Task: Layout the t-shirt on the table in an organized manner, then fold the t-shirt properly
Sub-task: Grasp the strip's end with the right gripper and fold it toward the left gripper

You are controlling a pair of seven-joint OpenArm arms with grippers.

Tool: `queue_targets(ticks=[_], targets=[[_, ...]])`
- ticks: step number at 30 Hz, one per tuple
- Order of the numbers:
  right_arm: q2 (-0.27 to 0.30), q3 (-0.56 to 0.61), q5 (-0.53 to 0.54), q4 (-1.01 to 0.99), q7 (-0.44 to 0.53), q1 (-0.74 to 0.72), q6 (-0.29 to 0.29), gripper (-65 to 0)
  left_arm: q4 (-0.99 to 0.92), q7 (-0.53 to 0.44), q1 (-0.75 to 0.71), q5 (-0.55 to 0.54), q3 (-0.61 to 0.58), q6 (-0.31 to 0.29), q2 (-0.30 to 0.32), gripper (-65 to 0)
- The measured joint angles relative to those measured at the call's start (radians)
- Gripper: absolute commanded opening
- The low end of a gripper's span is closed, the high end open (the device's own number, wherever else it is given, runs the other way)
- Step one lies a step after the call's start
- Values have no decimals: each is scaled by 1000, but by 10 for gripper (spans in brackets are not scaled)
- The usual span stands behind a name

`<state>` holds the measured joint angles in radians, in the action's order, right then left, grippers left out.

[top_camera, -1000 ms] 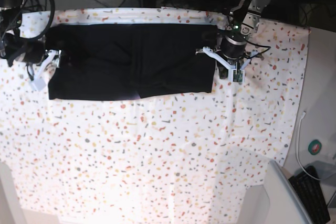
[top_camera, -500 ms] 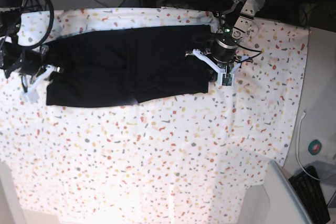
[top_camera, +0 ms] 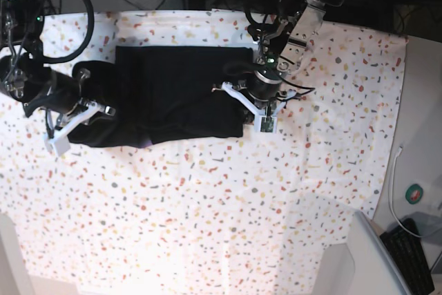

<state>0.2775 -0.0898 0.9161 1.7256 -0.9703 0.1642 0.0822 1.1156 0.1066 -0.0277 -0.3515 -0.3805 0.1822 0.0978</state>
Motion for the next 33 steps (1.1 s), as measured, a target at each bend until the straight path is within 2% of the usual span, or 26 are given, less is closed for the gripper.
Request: queue_targets(ticks=[2, 5, 9, 11, 17, 21, 25, 29, 33], targets=[[8, 40, -12, 9, 3, 0, 50, -650, -9, -2, 9, 0, 0, 0, -4, -650], [7, 115, -26, 42, 3, -3, 77, -650, -9, -2, 11, 0, -1, 0, -3, -650], [0, 218, -172, 96, 0, -6, 87, -650, -9, -3, 11, 0, -1, 0, -3, -650], [-24, 253, -235, 106, -6, -5, 89, -650, -9, -2, 11, 0, -1, 0, -3, -650], [-100, 334, -309, 116, -46, -5, 90, -650, -8, -5, 11, 3, -27, 6, 2, -650], [-147, 375, -422, 111, -61, -28, 90, -650, -7, -14, 9, 7, -53, 15, 5, -650], [-191, 389, -462, 74, -69, -45, 90, -650, -7, -14, 8, 7, -53, 12, 5, -650], [-196, 388, -470, 11, -76, -69, 90, -650, -7, -14, 8, 7, -53, 13, 5, -650], [-241, 386, -472, -20, -71, -73, 90, -650, -6, -14, 8, 7, -53, 12, 5, -650]])
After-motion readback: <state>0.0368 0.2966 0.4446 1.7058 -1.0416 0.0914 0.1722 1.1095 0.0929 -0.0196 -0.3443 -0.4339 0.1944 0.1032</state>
